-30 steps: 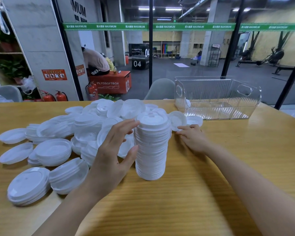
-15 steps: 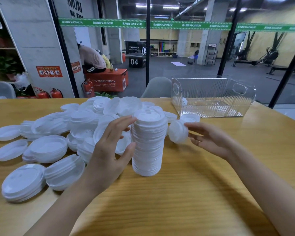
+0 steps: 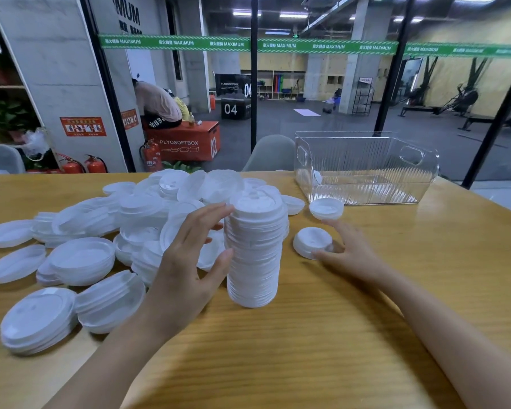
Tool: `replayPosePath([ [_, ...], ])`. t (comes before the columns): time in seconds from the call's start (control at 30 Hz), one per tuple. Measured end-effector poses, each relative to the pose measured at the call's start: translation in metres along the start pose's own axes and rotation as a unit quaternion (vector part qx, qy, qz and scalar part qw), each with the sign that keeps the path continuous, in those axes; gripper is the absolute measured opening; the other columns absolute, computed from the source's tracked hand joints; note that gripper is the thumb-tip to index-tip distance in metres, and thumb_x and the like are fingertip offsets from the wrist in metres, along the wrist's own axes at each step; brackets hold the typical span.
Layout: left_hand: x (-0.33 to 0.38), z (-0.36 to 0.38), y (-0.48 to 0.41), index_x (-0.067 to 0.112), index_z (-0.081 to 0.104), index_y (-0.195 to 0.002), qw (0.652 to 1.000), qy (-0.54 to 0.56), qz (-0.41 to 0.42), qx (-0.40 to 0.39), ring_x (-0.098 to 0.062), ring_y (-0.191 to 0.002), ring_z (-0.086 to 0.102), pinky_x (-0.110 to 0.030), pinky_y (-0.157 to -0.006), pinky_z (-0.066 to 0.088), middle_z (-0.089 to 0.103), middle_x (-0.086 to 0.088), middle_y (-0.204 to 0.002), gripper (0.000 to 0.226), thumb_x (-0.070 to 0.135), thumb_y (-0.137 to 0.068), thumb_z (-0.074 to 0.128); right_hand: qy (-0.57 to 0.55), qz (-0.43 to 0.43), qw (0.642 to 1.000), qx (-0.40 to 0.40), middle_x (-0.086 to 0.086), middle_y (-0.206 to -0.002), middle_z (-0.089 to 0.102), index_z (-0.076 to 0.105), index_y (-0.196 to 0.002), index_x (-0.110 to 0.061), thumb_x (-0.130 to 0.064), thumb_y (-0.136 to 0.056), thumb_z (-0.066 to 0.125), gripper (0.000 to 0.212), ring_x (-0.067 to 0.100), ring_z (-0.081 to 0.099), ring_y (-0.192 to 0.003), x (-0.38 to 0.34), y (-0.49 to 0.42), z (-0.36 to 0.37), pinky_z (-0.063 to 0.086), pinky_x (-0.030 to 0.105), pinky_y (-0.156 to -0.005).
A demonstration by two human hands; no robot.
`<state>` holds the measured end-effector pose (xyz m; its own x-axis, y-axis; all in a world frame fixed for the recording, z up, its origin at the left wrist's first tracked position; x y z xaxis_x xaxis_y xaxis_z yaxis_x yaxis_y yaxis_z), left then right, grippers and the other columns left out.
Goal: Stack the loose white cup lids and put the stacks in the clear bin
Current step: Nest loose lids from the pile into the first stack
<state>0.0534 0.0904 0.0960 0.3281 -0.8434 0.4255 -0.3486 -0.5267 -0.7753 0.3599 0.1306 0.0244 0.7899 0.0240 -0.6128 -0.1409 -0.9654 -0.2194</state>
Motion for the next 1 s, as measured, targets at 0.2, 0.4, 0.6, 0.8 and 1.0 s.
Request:
replayPosePath([
  [0.2,0.000,-0.001,0.000,0.030,0.042,-0.140,1.000,0.001,0.000,0.000,-0.012,-0.121,0.054,-0.017,-0.096,0.043,0.046,0.017,-0.141,0.052,0.029,-0.090,0.057,-0.045,-0.025,0.999,-0.011,-0.012,-0.126,0.056,0.061,-0.123,-0.028,-0.030,-0.079,0.081,0.048,0.011,0.052,-0.118,-0.002,0.000,0.006,0.041,0.024,-0.104],
  [0.4,0.001,0.000,0.000,0.029,0.043,-0.140,1.000,0.002,0.001,0.001,-0.011,-0.120,0.054,-0.017,-0.095,0.044,0.046,0.016,-0.142,0.052,0.028,-0.090,0.057,-0.058,-0.061,0.996,0.003,-0.011,-0.129,0.056,0.064,-0.117,-0.036,-0.026,-0.081,0.080,0.040,0.001,0.052,-0.112,-0.008,0.005,0.004,0.033,-0.002,-0.087],
  [0.6,0.001,0.000,0.000,0.030,0.042,-0.140,1.000,0.003,0.001,0.000,-0.011,-0.121,0.054,-0.017,-0.095,0.044,0.045,0.017,-0.142,0.052,0.029,-0.090,0.056,-0.061,-0.076,0.995,-0.014,-0.014,-0.129,0.054,0.060,-0.112,-0.048,-0.028,-0.086,0.075,0.036,-0.010,0.048,-0.113,-0.015,0.010,0.005,0.034,0.000,-0.083],
  [0.8,0.001,0.000,-0.001,0.029,0.042,-0.140,1.000,0.002,0.001,-0.001,-0.010,-0.120,0.054,-0.017,-0.096,0.043,0.046,0.014,-0.141,0.053,0.028,-0.090,0.057,-0.153,-0.061,0.986,0.042,-0.013,-0.124,0.060,0.063,-0.115,-0.042,-0.035,-0.087,0.074,0.032,0.012,0.056,-0.116,-0.036,0.015,-0.018,0.049,0.033,-0.097],
  [1.0,0.000,-0.001,0.000,0.028,0.037,-0.142,1.000,0.007,-0.012,0.010,-0.007,-0.118,0.054,-0.016,-0.095,0.044,0.048,0.010,-0.137,0.058,0.029,-0.088,0.057,-0.257,-0.171,0.951,0.019,-0.016,-0.121,0.065,0.065,-0.111,-0.044,-0.046,-0.078,0.073,0.034,0.009,0.060,-0.115,-0.128,0.026,-0.051,0.051,0.038,-0.095],
])
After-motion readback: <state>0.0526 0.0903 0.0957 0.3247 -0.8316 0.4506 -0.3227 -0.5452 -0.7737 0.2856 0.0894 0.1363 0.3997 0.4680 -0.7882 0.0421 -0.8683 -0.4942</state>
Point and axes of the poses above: each hand's wrist, its own y-axis away from the middle knuckle, its own z-axis out of the palm, x = y × z, the point moved 6 cm from there along -y, towards the middle knuckle
